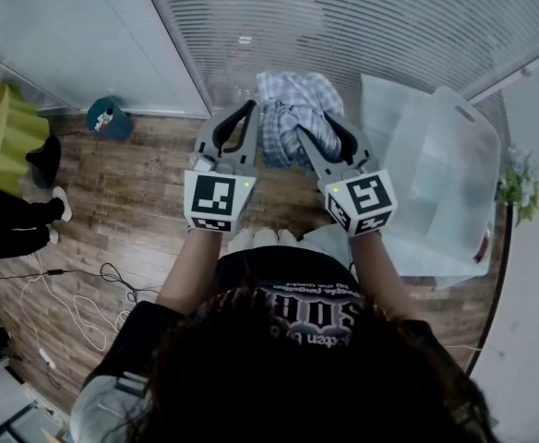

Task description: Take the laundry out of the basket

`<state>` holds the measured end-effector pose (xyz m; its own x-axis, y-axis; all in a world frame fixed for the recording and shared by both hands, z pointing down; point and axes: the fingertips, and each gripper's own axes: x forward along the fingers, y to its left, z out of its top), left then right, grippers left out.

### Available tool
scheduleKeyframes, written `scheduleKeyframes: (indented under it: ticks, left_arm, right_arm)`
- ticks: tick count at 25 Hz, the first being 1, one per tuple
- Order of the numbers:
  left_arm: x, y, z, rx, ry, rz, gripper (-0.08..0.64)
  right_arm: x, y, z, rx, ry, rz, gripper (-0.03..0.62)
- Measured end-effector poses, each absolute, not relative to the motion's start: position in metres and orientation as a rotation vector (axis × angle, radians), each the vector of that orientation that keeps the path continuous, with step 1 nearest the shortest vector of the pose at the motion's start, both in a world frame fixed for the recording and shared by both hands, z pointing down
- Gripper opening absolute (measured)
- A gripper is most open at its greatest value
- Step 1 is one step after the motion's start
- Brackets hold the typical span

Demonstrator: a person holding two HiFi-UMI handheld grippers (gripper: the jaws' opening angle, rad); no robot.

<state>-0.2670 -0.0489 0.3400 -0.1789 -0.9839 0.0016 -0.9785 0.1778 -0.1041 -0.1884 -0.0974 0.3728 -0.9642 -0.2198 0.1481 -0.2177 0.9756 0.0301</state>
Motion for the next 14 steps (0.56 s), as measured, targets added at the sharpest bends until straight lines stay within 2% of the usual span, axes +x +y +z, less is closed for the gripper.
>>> scheduleKeyframes:
  ticks: [14]
  left_arm:
    - [-0.2711, -0.0491, 0.339, -1.981, 2.341, -0.121, 0.002]
  right_arm:
    - [-0.1891, -0.1012, 0.3749, 0.387, -2.965, 0.007, 0.189]
